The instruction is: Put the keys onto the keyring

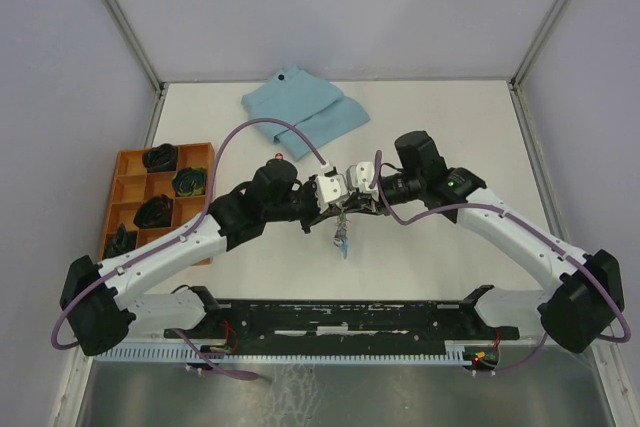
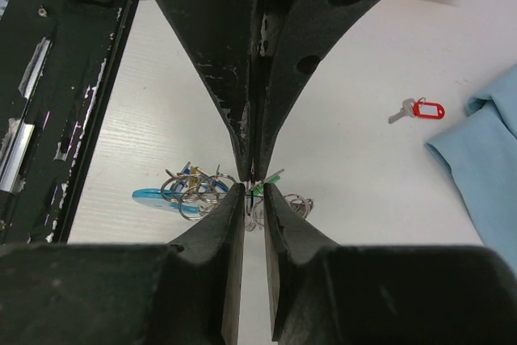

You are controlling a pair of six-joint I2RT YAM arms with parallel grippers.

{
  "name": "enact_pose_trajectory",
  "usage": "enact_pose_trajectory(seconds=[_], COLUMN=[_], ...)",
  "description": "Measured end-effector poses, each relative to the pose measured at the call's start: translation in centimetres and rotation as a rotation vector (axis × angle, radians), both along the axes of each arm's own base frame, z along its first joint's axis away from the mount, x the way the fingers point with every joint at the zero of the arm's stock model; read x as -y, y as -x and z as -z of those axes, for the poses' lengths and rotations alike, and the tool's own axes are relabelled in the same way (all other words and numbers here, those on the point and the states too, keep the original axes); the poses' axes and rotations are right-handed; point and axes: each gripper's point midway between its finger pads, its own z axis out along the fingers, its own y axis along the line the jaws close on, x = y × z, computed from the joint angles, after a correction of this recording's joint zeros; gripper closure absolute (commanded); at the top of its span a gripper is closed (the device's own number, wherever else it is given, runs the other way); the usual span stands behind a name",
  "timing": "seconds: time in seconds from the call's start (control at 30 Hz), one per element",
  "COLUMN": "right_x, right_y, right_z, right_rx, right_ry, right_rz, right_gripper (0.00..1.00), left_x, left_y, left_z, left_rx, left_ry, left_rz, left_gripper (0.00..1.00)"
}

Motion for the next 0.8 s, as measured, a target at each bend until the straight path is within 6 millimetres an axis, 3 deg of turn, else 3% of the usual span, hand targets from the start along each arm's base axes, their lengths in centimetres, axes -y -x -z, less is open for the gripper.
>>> enact_pose_trajectory(seconds=[0.23, 0.57, 0.8], right_x=[-0.1, 0.1, 0.3], right_y=[0.0, 0.0, 0.0], right_z=[0.1, 0.9, 2.1], right_rx=[-0.004, -0.012, -0.030], right_ry=[-0.003, 0.011, 0.006], right_rz=[-0.006, 0.000, 0.019], right_gripper=[0.78, 0.99, 0.99], left_x=[0.1, 0.3, 0.2], left_y=[-0.1, 0.1, 0.2], left_z=[-0.2, -0.3, 0.1], left_rx=[0.007, 0.021, 0.041], left_ry=[0.009, 0.038, 0.063], left_rz=[0.000, 0.015, 0.015], left_gripper=[0.97, 0.97, 0.69])
